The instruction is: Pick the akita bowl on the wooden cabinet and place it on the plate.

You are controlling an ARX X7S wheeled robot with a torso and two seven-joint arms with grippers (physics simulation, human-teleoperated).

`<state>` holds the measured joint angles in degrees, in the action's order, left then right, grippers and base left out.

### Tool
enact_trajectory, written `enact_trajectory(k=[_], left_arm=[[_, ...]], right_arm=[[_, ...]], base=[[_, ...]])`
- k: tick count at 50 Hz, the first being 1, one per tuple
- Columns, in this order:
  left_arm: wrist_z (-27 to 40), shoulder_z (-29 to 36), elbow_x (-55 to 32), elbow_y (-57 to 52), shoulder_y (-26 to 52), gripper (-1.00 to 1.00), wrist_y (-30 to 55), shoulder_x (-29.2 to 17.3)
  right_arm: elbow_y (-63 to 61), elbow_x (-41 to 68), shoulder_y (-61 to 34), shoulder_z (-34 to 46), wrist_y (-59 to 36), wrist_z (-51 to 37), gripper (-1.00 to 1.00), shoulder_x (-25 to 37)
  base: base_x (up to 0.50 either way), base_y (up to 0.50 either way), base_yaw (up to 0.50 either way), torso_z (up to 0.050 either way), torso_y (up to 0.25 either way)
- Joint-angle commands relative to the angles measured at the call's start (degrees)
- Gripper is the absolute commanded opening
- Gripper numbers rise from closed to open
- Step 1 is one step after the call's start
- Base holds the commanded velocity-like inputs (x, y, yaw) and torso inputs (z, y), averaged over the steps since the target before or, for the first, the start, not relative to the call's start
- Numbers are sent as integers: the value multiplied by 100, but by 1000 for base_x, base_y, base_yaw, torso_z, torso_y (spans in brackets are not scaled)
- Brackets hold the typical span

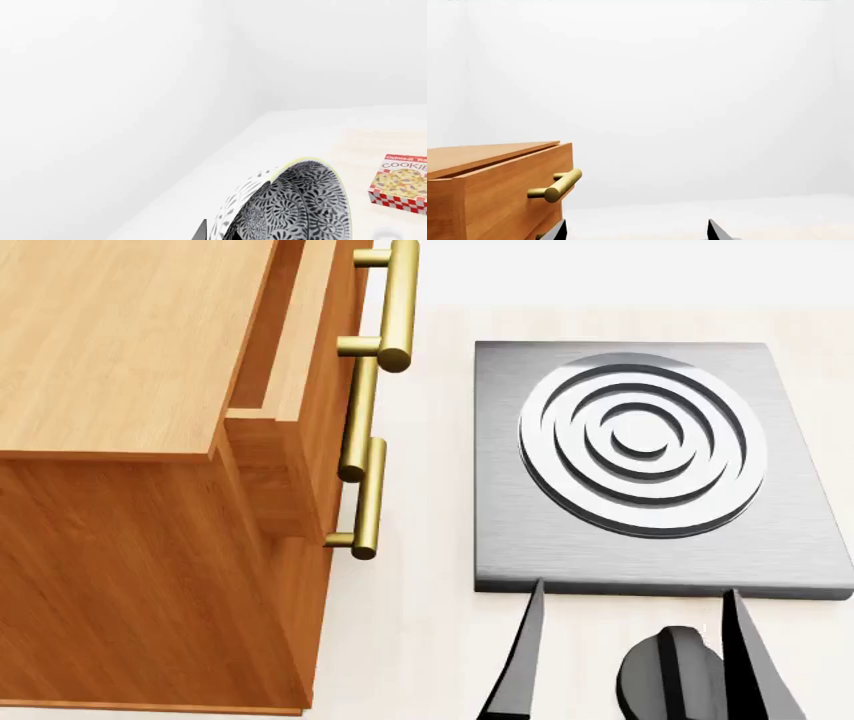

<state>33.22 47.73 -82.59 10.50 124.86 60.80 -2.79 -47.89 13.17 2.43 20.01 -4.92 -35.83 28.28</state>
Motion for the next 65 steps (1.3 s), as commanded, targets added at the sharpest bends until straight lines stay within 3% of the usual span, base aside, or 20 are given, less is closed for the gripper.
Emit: enact_trajectory(k=[1,12,32,51,56,65], left_arm=[[-476,191,243,-186,-121,-100,-221,-111],[-1230,516,719,-506,-238,-100,-555,-300],[-1542,680,817,-402,-296,-100,-627,-354],[-1931,995,1329,-283,-649,-100,-956,-762],[-1843,984,1311,-312,-762,-100,-960,-848],[-1786,945,1227,-438,-776,-100,-922,-893]], right_arm=[[-53,-1,-3,2,-29,-24,100,23],[-97,-3,-23,15,-67,-47,100,31],[-916,245,-861,15,-1318,-268,100,40],[-1163,396,-1247,113,-1685,-465,100,190],[-1206,622,-1440,255,-1586,-876,100,562],[-1173,1160,-2377,1235,-1344,-2039,100,1471]], base=[[0,0,0,0,0],[0,0,0,0,0],[0,0,0,0,1],[0,0,0,0,1],[0,0,0,0,0],[0,0,0,2,0]])
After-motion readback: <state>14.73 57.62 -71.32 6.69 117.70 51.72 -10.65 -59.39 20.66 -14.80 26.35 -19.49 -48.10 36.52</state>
